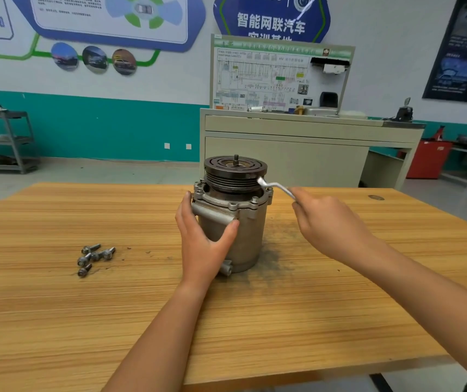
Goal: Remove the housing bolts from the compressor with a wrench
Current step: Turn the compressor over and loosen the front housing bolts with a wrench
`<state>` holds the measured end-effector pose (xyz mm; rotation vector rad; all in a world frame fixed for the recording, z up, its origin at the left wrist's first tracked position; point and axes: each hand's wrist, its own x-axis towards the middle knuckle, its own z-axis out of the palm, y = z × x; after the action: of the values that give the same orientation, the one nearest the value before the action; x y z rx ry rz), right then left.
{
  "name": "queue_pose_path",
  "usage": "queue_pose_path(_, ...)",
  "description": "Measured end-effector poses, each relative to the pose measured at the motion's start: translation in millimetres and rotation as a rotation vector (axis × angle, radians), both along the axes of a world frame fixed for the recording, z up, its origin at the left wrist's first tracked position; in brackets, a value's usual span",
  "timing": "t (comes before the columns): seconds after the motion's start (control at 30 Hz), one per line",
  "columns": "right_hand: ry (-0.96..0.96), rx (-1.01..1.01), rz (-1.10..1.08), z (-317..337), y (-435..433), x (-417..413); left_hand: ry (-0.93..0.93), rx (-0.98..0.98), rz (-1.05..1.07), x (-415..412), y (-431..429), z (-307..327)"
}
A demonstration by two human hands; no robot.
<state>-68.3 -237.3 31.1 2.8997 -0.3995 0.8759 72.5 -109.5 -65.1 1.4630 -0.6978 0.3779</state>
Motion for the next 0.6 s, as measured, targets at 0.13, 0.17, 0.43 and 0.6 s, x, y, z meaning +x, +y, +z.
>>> queue_pose_path(0.13, 0.230, -0.184, -0.160, 8, 17, -8, 0.008, -0.006, 0.003, 1, -1, 0)
queue_pose_path(0.17, 0.254, -0.225, -0.174, 11, 22, -8, 0.009, -0.003, 0.003, 1, -1, 0)
queue_pose_path(0.43, 0.520, -0.543, -0.146, 43, 54, 0, 0.011, 0.009, 0.009, -2, 0, 1)
queue_pose_path(0.6, 0.552, -0.599, -0.109, 55, 27, 3, -0.009, 0.005, 0.002, 0, 1, 2)
